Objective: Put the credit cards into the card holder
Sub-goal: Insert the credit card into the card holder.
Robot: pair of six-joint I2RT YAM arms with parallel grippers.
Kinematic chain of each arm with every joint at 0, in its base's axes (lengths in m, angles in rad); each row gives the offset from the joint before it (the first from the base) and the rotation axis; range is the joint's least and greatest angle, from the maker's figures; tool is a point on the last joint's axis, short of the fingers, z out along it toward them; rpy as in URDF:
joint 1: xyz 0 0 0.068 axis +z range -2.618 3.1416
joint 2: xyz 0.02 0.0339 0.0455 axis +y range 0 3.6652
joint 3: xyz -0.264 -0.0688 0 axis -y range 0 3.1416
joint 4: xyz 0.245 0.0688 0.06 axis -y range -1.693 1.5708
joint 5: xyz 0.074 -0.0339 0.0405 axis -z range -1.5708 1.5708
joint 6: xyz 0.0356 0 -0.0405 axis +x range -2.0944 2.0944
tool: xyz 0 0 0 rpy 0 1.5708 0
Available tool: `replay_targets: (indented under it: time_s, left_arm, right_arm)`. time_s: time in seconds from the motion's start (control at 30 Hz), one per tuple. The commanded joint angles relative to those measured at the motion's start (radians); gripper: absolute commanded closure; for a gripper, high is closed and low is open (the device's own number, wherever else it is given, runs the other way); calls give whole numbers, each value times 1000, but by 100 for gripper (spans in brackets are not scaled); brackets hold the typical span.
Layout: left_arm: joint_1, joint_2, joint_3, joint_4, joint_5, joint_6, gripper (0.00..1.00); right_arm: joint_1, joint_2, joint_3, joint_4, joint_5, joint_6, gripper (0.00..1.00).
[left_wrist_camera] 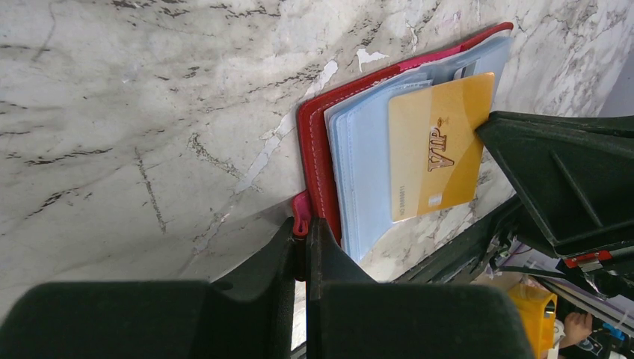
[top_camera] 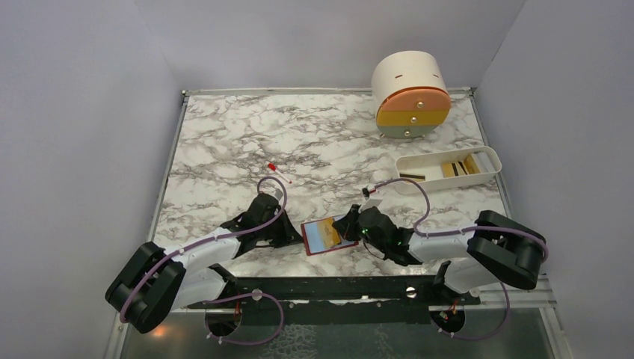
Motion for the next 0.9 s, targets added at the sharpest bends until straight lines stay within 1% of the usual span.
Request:
replay_targets:
  time_s: [0.0,0.1,0.13,0.23,0.37,0.43,0.53,0.67,0.87]
  left_arm:
    - [-6,-11,-21,-5,24,-8,100]
    - [-7,-15,-19,-4,24,-9,100]
    - [-6,-18,-18,-4,23,-9,100]
    - [-7,-22,-15,-5,19,-6,100]
    - [-7,-22,-6,-13,12,7,100]
    - [-7,-19,0,-18,10,13,100]
    - [-7,-19,3,-19,10,13,100]
    - [-6,-24,2,-18,4,16,100]
    - [-7,-11,16,-18,7,21,100]
  right_arm:
    - [31,18,-14,42,61,28,99]
    - [40,33,10,-7,54,63,99]
    - [42,39,21,-25,49,79,97]
    - [52,54,48,-52,18,97,86]
    - [69,49,102,-169,7,117,71]
    - [69,44,122,-210,1,109,68]
    - [72,32,140,-255,-14,104,67]
    - [75,45,166,-286,-34,103,69]
    - [97,101,216,-291,-68,138,81]
